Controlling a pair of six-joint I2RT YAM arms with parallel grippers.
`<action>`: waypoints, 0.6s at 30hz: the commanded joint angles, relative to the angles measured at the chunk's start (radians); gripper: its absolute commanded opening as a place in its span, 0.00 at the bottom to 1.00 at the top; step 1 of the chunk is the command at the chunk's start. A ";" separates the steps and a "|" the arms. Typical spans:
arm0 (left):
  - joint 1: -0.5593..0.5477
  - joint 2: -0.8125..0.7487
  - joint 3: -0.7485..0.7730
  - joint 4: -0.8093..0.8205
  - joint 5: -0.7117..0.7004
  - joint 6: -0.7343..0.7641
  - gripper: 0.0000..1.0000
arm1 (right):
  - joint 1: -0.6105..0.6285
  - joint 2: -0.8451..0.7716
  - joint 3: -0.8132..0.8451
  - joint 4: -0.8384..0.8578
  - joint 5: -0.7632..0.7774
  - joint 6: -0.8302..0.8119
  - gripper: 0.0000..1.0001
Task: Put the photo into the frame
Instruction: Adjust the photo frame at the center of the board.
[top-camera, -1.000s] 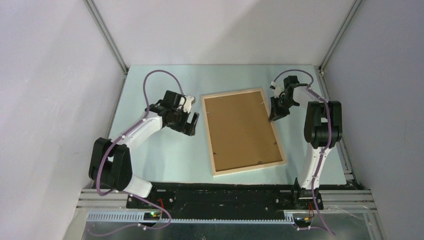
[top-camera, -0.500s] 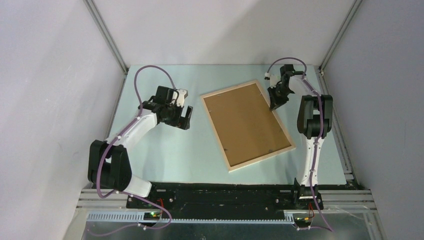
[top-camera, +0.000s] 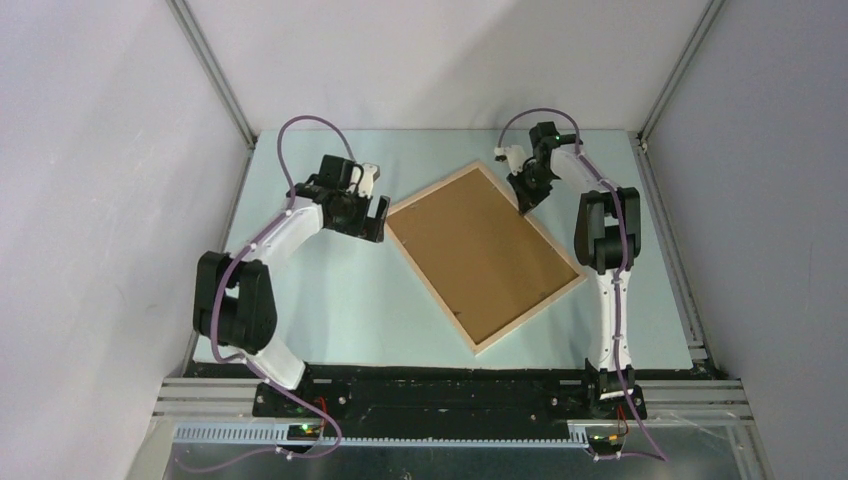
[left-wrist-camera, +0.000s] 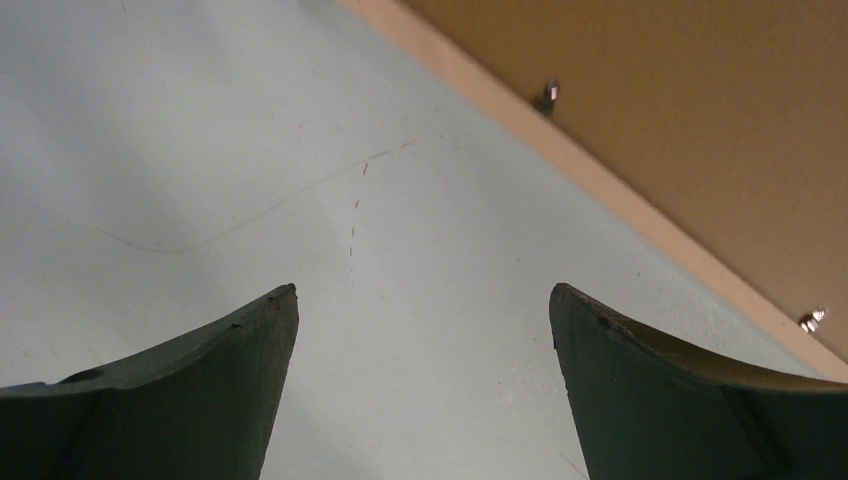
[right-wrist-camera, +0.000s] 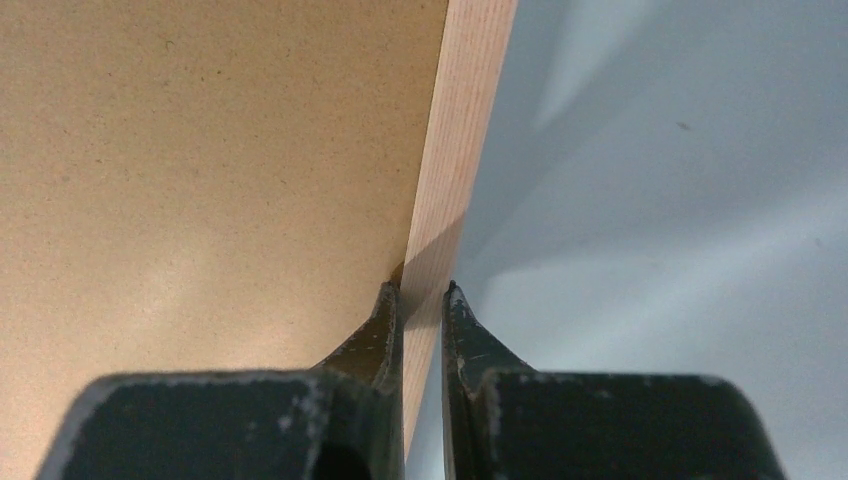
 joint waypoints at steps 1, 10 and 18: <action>0.014 0.055 0.086 0.016 0.019 -0.022 1.00 | 0.068 0.019 0.018 -0.009 -0.070 -0.162 0.00; 0.025 0.213 0.179 -0.007 0.068 -0.062 1.00 | 0.196 0.018 0.019 -0.060 -0.150 -0.229 0.00; 0.025 0.245 0.149 -0.056 0.125 0.002 1.00 | 0.239 0.039 0.041 -0.060 -0.159 -0.220 0.00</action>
